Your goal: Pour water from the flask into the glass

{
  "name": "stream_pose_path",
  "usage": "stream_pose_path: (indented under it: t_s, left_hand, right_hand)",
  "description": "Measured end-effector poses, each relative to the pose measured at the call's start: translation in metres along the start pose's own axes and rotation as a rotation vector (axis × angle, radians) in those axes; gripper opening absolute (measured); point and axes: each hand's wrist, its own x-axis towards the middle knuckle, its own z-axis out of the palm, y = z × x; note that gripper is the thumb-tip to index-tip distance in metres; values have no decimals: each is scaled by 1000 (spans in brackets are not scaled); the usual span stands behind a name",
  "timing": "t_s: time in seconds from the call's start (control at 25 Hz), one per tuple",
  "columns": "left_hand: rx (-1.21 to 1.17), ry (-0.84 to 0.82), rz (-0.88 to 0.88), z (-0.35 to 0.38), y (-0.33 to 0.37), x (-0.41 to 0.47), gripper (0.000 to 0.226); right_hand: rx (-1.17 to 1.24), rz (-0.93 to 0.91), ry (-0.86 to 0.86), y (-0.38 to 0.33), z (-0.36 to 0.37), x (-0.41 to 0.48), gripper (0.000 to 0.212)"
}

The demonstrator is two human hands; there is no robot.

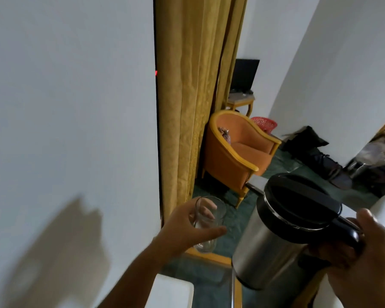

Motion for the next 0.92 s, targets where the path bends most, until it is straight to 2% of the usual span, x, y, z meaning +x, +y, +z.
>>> stream_pose_path:
  t_s: [0.04,0.16,0.36,0.52,0.68,0.92]
  left_hand:
    - [9,-8,23,-1,10,6,50]
    - [14,-37,54,-8,40,18,51]
    - [-10,-70,150,-13,79,25,64]
    - [4,-105,173,-17,91,30,65]
    - [19,-117,212,-22,110,43,44]
    - [27,-117,270,-34,133,65,28]
  right_hand:
    - [70,39,-52,-14,3,-7,67]
    - [-7,100,-120,-44,15,0,55]
    - [-183,95,-346,-78,29,12,57]
    - [-348,127,-437,-98,43,25,58]
    - [-513,163,-460,-120,68,35,52]
    - [-548,182,-450,-151,89,54,59]
